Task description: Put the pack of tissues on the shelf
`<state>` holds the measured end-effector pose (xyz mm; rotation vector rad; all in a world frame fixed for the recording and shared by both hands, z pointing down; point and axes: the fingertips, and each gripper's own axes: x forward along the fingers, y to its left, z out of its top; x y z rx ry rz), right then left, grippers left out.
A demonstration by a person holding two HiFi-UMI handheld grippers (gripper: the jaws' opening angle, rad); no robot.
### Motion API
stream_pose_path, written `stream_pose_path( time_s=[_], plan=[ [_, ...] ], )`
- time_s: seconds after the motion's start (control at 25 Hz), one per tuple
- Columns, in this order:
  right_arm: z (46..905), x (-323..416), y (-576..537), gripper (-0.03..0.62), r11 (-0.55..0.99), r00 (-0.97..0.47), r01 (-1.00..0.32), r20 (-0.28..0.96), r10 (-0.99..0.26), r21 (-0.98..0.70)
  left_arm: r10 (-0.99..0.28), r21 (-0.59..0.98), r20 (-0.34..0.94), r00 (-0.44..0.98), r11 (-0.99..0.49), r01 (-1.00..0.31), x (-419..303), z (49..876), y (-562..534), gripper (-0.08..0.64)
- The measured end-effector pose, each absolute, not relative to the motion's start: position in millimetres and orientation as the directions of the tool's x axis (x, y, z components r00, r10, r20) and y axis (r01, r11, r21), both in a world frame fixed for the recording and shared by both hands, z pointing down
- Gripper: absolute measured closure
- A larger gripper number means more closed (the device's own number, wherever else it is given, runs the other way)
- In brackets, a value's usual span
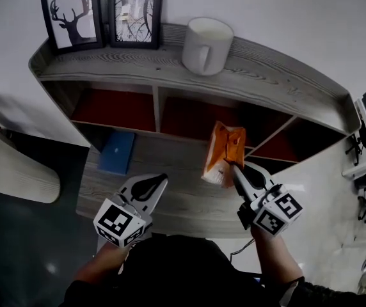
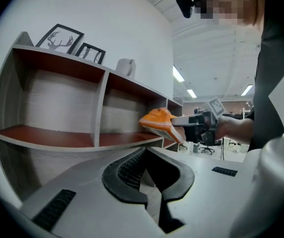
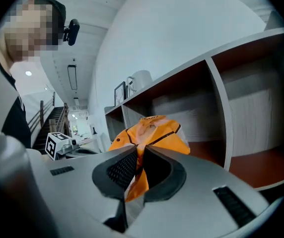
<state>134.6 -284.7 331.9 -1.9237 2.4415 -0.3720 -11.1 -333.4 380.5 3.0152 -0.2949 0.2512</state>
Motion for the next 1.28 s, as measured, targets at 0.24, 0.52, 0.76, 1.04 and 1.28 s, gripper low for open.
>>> stream_pose_path(
  time_s=[0.24,0.52,0.76,1.04,1.28],
  plan=[
    [335,153,-317,0.563,0.127,-0.169,-0.967,0.178,-0.97,-0.223,-0.165,0.062,0.156,0.974,-0.982,-0.177,-13,369,-356,0.546],
    [353,175,-360,0.561,0.0,-0.072,-0.943,0.204,-0.976,-0.332,-0.163,0.1,0.14,0.977,-0.979,-0.178,-11,376,-377,0.546],
    [342,145,-407,0.501,0.065,-0.138,-0.938,0.194,-0.971,-0.34,-0.169,0.132,0.127,0.977,-0.974,-0.186,-16,381,-393,0.545],
    [349,131,-388,0.462,0.072,-0.141,-0.956,0.233,-0.962,-0.283,-0.173,0.16,0.116,0.978,-0.969,-0.19,-27,387,-396,0.546],
    [381,102,-398,0.468,0.101,-0.194,-0.95,0.306,-0.932,-0.296,-0.153,0.166,0.111,0.982,-0.971,-0.17,-39,390,-383,0.545]
  ],
)
